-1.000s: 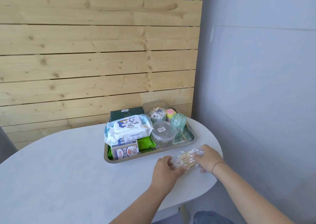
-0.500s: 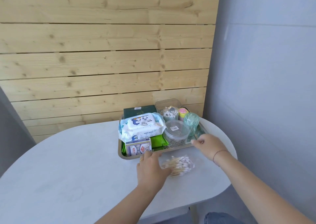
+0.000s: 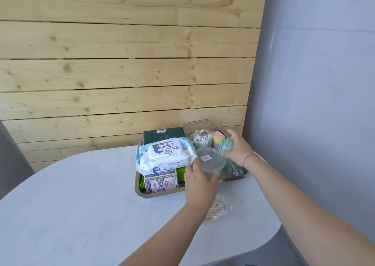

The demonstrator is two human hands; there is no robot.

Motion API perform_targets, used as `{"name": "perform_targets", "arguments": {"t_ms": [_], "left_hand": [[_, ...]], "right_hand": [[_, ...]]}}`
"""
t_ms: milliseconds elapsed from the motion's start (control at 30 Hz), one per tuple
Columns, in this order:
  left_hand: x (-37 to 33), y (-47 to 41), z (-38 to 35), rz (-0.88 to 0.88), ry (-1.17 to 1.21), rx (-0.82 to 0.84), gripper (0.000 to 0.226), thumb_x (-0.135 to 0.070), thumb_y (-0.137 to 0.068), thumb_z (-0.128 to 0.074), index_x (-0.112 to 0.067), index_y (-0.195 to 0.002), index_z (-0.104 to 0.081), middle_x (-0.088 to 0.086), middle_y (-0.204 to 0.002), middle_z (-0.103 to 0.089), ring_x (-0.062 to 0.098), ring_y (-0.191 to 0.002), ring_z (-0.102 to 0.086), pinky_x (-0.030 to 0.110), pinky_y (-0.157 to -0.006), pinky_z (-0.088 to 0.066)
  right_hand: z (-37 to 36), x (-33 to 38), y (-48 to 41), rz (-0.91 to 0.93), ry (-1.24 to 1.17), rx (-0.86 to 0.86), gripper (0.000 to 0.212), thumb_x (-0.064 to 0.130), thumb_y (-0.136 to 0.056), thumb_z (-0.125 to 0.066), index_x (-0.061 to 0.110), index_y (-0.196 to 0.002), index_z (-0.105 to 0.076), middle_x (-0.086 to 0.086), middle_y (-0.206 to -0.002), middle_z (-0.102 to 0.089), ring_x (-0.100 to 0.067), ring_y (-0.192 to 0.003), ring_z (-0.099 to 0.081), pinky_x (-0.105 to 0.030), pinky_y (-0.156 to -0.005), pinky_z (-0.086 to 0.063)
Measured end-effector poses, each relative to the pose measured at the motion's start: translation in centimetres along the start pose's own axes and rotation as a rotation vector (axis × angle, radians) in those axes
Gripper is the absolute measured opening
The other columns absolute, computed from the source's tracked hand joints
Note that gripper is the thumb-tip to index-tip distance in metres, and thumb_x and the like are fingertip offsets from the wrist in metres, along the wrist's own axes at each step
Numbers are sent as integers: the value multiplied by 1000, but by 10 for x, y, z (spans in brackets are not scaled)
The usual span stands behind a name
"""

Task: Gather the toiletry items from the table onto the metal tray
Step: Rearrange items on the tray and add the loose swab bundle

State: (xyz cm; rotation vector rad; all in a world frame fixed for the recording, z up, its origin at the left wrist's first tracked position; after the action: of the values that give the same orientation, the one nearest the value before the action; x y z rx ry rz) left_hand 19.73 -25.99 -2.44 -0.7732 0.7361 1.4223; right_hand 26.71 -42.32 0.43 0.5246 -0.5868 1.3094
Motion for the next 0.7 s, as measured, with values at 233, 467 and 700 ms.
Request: {"name": "perform_targets", "arguments": {"t_ms": [233,467,700], "left_hand": [[2,-5,-9,-27,-57,50,65,-33,-89,-57,-20,-147,-30,12,-144,-30,28,-135,-36,32,-113,-29],[-4,-3,-16,-51,-35,80,59,-31,-88,-56,-23,-143,-37,4,-152,-30,24,-139,-30,33,-112,-28],[-18,11,-44,-116,-190,208,45,-37,-88,-53,-29,-132,-51,-9,-150,-38,19,-141,-27,38,-113,-19]], "right_hand": [[6,-11,-6,-37,9,-62,67,23,-77,-71,18,-137,-42,-8,-137,-50,-27,-123,-49,-31,-97,-40],[60,19,8,13,62,-313,63,34,-74,-69,22,-131,-46,-4,-133,-53,-28,-119,-52,-36,-96,-44],[63,65,23,138,-126,-264,60,41,-75,-71,22,-128,-50,3,-122,-56,-17,-107,-54,-27,-85,-41]]}}
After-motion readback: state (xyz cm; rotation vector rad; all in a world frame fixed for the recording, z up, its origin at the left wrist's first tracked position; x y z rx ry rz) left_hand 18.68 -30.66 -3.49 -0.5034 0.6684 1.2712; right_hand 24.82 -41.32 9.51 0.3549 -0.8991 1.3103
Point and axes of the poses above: each hand's wrist, its own y-axis away from the middle knuckle, its own z-axis out of the back of the hand, x = y × z, the point moved 8 cm from there along -y, towards the middle knuckle
